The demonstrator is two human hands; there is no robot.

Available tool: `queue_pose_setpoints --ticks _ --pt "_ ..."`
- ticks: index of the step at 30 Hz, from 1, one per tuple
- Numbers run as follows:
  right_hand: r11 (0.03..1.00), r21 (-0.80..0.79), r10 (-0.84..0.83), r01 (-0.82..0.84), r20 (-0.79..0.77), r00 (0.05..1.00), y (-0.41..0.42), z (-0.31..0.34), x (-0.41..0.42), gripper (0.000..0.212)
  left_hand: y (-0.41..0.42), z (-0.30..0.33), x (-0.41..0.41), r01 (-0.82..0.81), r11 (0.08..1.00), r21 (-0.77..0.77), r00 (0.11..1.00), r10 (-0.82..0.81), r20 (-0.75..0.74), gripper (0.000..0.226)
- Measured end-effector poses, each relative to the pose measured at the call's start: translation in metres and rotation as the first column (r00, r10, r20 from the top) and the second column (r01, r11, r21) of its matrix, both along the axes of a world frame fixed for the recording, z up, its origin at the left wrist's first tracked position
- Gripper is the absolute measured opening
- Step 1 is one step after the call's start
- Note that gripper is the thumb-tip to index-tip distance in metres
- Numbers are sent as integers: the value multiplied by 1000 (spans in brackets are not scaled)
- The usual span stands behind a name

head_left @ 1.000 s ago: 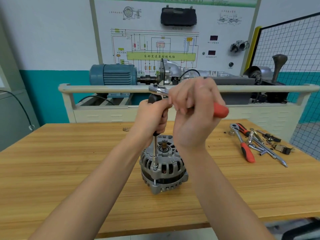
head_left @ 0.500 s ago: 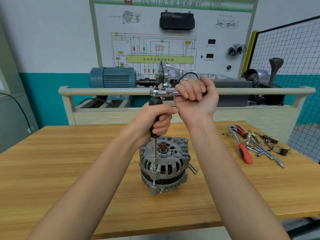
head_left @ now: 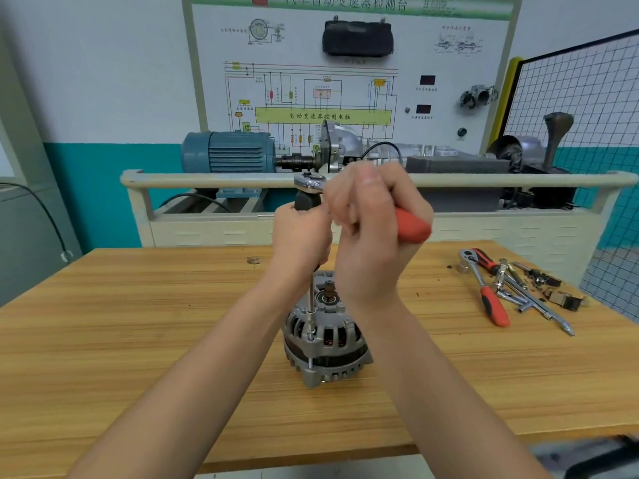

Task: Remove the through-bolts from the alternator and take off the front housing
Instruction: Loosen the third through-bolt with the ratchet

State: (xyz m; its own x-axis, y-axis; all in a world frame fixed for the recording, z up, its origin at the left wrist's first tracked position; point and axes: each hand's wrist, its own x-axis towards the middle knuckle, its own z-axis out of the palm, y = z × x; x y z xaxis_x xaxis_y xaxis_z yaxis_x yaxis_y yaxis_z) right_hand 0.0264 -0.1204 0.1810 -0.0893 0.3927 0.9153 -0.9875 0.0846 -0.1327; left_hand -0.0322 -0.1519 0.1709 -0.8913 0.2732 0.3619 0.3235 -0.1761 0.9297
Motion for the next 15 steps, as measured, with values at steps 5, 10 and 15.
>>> queue_pose_setpoints --ticks 5,10,15 --pt "791 -258 591 -554 89 802 42 15 -10 42 -11 1 -10 336 940 60 941 -338 28 36" --pt "256 -556 926 -791 -93 365 67 16 -27 39 -18 3 -15 669 743 -23 742 -667 72 27" --pt "422 -523 848 -741 -60 526 61 13 -20 43 -14 1 -13 577 817 -1 814 -575 86 46"
